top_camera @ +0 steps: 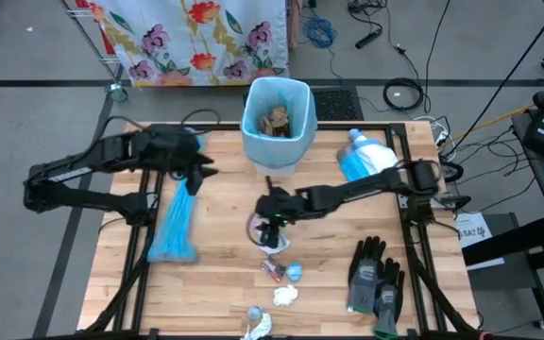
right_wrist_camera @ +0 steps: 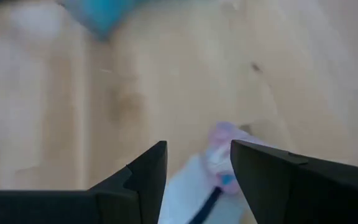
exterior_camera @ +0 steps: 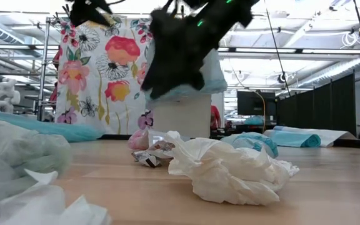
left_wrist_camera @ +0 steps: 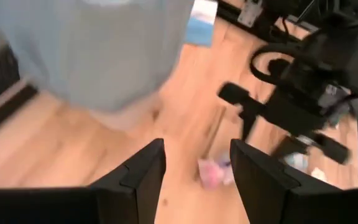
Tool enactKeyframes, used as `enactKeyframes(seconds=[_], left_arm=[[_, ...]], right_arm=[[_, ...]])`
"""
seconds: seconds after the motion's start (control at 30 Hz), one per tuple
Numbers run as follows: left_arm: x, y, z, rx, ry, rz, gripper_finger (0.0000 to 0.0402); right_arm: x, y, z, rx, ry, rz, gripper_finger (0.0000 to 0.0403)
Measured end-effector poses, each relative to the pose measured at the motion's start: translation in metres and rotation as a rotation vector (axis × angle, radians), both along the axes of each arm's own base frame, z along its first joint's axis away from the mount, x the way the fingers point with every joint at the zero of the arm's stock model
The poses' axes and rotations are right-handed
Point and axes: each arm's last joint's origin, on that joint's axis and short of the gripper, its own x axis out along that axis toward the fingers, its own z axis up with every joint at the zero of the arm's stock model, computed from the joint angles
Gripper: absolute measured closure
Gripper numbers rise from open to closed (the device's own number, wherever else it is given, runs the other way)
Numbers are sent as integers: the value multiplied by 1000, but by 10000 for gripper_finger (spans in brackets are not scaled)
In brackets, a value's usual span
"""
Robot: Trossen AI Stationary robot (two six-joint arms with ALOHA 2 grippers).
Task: Place trash/remove bag and relplace
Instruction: Put the pink plastic into the blue trash bag inside the white trash bin
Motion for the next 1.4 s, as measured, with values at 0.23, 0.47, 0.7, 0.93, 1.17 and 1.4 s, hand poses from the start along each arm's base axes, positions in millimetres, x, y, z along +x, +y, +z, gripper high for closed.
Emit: enactKeyframes(seconds=[0.23, 0.47, 0.7, 0.93, 1.17, 1.4], left_arm=[[-24, -16, -40, -107, -20, 19, 219], [-48, -25, -67, -174, -41, 34, 219], [-59, -29, -84, -206, -52, 38, 219], [-55, -28, -89, -121, -39, -24, 219], [-41, -26, -104, -19, -32, -57, 219], [-25, -23, -115, -9, -37, -43, 219]], right_arm=[[25, -21, -35, 30, 168, -84, 234], [37, -23, -72, 182, 217, -79, 263], [34, -4, -66, 216, 226, -82, 389], [17, 2, 22, 148, 65, -177, 400], [-4, -5, 118, 32, -177, -256, 402], [-20, -33, 184, -147, -350, -291, 402]])
